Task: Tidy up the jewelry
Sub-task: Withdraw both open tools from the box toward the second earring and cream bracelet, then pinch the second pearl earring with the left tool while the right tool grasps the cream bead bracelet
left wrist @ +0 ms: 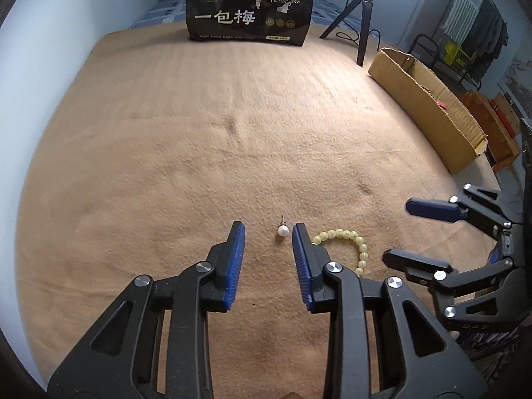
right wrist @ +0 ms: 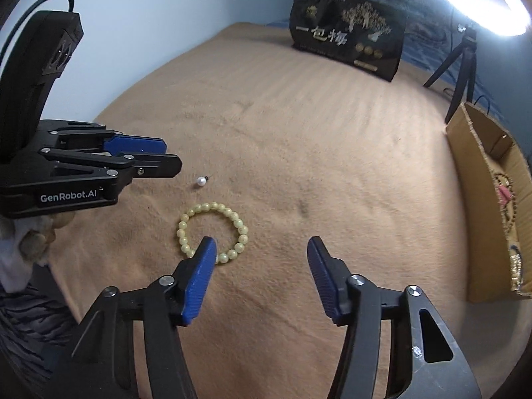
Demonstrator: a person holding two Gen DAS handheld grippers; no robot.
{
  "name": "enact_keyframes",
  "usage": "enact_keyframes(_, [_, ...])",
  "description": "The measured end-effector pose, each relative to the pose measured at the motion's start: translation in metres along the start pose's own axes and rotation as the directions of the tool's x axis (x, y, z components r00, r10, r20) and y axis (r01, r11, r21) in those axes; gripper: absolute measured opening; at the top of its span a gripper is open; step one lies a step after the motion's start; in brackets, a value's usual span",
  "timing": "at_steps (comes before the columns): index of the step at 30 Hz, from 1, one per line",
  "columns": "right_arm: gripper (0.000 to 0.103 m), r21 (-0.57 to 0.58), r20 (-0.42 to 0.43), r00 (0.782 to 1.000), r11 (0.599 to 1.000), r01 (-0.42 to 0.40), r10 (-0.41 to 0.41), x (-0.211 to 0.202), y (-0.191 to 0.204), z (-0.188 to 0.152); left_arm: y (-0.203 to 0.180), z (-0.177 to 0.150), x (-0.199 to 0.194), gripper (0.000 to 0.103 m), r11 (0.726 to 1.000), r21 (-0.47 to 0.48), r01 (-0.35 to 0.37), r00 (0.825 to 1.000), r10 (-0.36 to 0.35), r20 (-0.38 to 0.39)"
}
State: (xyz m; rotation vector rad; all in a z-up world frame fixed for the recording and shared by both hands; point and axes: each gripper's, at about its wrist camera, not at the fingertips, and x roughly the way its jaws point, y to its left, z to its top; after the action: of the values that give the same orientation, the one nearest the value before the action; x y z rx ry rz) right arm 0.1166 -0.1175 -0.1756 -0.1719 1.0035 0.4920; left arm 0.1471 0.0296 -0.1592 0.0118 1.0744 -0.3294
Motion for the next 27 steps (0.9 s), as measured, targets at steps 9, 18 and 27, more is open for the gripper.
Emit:
enact_keyframes(9, [0.038, 0.001, -0.038, 0.999, 0.999, -0.034, 0.034, 0.022, 0.002, 0.002, -0.003, -0.003, 0.017, 0.03, 1.0, 0.015, 0.012, 0.999, -0.011, -0.033])
enact_keyframes(18, [0.029, -0.051, -0.063, 0.998, 0.999, -0.016, 0.012, 0.036, 0.008, 0.001, -0.007, 0.0, 0.033, 0.03, 1.0, 0.024, 0.008, 0.999, -0.007, -0.051])
enact_keyframes(27, [0.012, -0.064, -0.076, 0.997, 0.998, 0.008, -0.013, 0.036, 0.002, -0.001, -0.012, -0.001, 0.045, 0.017, 0.998, 0.054, -0.024, 0.998, 0.027, -0.054])
